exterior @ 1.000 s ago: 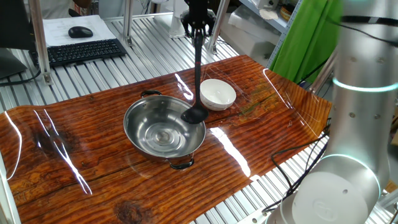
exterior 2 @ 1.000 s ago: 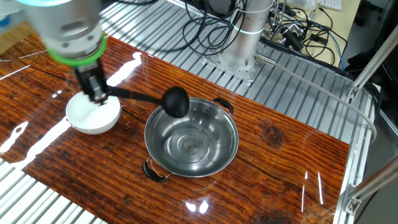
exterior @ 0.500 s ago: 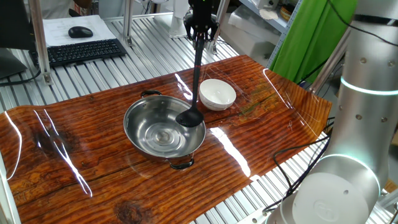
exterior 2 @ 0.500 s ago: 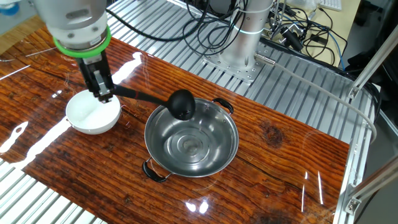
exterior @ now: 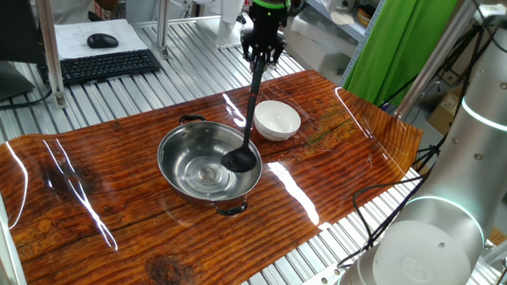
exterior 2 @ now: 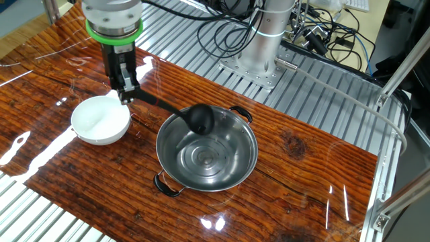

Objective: Scoop water with a large spoon from one bowl to another

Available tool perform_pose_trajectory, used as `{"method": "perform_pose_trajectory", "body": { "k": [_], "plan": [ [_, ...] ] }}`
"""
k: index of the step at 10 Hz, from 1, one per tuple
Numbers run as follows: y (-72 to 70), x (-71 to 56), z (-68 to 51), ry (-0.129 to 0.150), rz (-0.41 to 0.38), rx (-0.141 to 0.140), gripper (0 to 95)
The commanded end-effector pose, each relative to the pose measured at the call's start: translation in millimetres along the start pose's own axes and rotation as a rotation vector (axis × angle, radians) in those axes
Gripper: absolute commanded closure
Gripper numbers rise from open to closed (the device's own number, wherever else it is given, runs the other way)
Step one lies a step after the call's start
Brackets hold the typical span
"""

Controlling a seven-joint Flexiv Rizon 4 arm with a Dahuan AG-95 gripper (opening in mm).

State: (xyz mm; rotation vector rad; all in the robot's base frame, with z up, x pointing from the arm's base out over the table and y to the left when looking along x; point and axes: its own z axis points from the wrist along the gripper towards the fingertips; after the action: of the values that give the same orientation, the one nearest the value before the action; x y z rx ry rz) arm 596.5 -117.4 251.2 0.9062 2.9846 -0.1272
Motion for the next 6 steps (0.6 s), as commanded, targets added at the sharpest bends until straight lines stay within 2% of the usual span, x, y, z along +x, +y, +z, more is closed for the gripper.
{"method": "perform_pose_trajectory", "body": {
  "k": [1, 3, 4, 6],
  "plan": [
    [-8.4, 11.1, 4.1, -0.052, -0.005, -0.022, 95.0],
    [-10.4, 14.6, 5.1, -0.054, -0.006, -0.023, 95.0],
    [-11.9, 17.1, 5.8, -0.063, -0.009, -0.027, 95.0],
    [-14.3, 24.5, 5.3, -0.099, -0.008, -0.03, 95.0]
  ]
}}
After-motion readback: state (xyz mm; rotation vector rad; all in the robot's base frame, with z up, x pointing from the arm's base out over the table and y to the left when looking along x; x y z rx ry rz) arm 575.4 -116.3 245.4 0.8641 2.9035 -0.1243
